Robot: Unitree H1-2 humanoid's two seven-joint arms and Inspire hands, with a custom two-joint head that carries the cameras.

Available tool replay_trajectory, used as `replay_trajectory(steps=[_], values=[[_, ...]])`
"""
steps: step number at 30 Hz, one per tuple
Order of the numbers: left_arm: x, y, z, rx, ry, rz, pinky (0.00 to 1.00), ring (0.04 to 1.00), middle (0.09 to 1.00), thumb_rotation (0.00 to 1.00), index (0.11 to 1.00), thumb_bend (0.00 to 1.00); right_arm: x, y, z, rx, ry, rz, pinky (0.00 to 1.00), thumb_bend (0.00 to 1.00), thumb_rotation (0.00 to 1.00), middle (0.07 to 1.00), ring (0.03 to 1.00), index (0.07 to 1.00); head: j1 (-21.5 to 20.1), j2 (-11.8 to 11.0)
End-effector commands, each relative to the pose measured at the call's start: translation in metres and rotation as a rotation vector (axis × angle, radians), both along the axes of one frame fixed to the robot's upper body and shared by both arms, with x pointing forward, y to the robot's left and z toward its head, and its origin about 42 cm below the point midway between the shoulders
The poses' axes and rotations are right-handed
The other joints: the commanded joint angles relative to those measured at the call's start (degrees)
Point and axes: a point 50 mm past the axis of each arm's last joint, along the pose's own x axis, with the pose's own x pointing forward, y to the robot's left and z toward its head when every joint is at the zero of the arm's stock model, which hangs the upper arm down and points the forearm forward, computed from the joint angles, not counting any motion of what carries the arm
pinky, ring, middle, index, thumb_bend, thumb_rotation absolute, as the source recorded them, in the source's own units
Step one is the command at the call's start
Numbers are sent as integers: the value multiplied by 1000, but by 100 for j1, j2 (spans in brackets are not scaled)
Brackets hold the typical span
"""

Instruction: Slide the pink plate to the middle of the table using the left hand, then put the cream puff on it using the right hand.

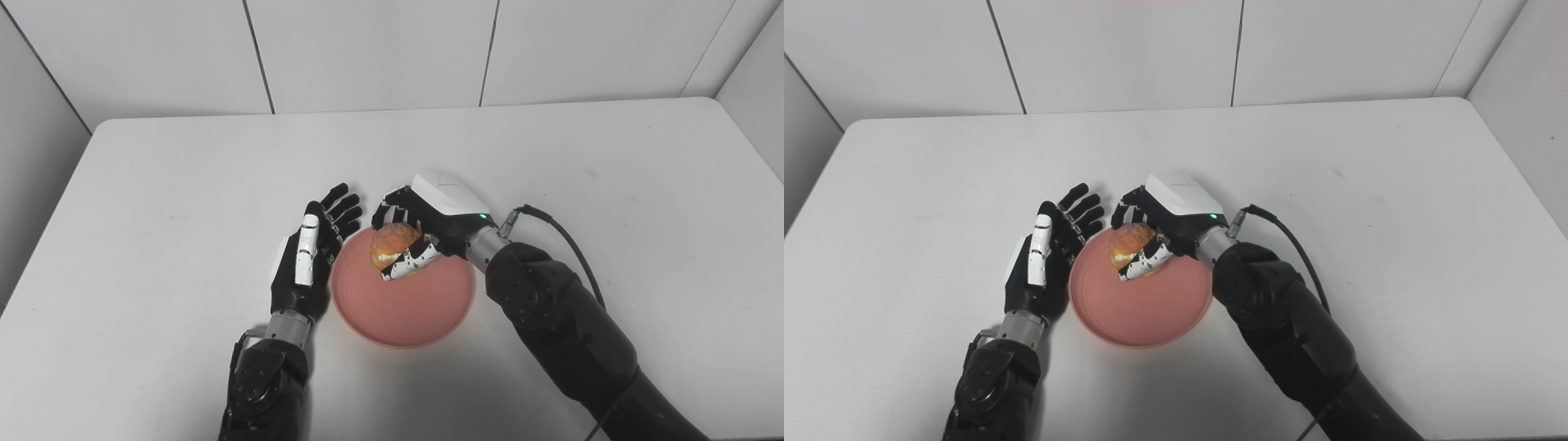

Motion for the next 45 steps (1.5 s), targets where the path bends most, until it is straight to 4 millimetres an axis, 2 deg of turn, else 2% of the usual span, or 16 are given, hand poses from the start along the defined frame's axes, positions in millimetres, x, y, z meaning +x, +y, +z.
replay_trajectory(steps=[1, 12, 27, 29, 34, 35, 36, 37, 38, 42, 45], values=[[1, -6, 8, -4, -13, 3, 859, 853, 842, 1000, 822, 463, -2, 8, 12, 19, -71, 48, 259, 519, 0, 410, 331, 533, 2, 1], [1, -9, 8, -17, -11, 2, 842, 849, 843, 1000, 823, 465, -9, 9, 2, -13, -58, 69, 278, 519, 0, 416, 354, 532, 38, 45], [2, -12, 9, -19, -10, 5, 841, 841, 837, 1000, 818, 467, -16, 8, 0, -85, -102, 78, 272, 520, 0, 413, 345, 534, 80, 75], [2, -12, 8, -17, -9, 4, 838, 841, 836, 1000, 815, 471, -16, 7, 0, -94, -97, 78, 265, 528, 0, 468, 335, 496, 88, 81], [1, -12, 8, -15, -9, 1, 843, 842, 838, 1000, 819, 467, -18, 7, 1, -175, -81, 88, 290, 528, 6, 485, 391, 492, 89, 80], [1, -12, 8, -15, -9, 1, 839, 840, 837, 1000, 818, 465, -19, 7, 2, -193, -78, 90, 332, 524, 92, 542, 445, 494, 101, 75], [1, -12, 8, -15, -9, 1, 834, 838, 836, 1000, 817, 464, -19, 7, 2, -204, -76, 91, 393, 650, 163, 607, 519, 595, 101, 75], [2, -12, 7, -16, -9, 2, 831, 837, 835, 1000, 816, 464, -20, 7, 2, -210, -74, 93, 424, 714, 199, 640, 557, 647, 101, 75], [2, -12, 7, -17, -9, 2, 824, 832, 832, 1000, 814, 464, -21, 6, 2, -212, -73, 95, 512, 805, 263, 752, 673, 741, 101, 75], [2, -12, 8, -20, -15, 5, 821, 843, 837, 1000, 819, 454, -24, 5, 4, -220, -64, 104, 526, 854, 294, 799, 714, 820, 110, 70], [2, -11, 8, -18, -18, 10, 821, 843, 837, 1000, 817, 454, -25, 5, 5, -226, -60, 102, 531, 868, 319, 811, 731, 843, 108, 65]])
